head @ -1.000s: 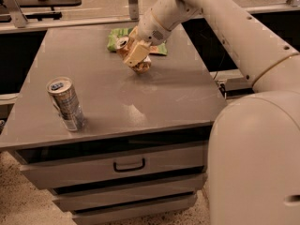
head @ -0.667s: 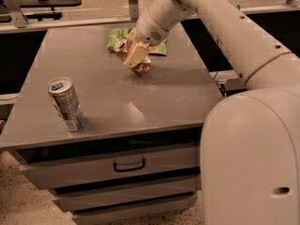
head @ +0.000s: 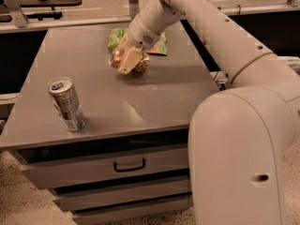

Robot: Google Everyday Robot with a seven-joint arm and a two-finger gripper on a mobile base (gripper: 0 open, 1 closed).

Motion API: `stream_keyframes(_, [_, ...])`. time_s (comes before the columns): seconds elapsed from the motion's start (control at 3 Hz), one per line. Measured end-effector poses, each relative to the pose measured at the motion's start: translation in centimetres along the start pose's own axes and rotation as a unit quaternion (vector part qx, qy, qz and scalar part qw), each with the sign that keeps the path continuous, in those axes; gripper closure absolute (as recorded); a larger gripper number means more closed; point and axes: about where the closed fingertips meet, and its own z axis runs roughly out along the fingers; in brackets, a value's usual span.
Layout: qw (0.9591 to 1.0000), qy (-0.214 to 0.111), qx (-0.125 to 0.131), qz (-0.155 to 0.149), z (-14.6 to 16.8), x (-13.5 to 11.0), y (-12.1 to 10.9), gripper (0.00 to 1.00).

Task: Knock orange can over

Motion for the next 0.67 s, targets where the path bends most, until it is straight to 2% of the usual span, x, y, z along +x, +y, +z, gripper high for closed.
stream_keyframes(0.33, [0.9999, -0.005, -0.01, -0.007, 0.88, -0.37, 0.08, 0.12])
stream_keyframes(0.67, [0.9998, -0.008, -0.015, -0.012, 1.27, -0.68, 0.17, 0.0])
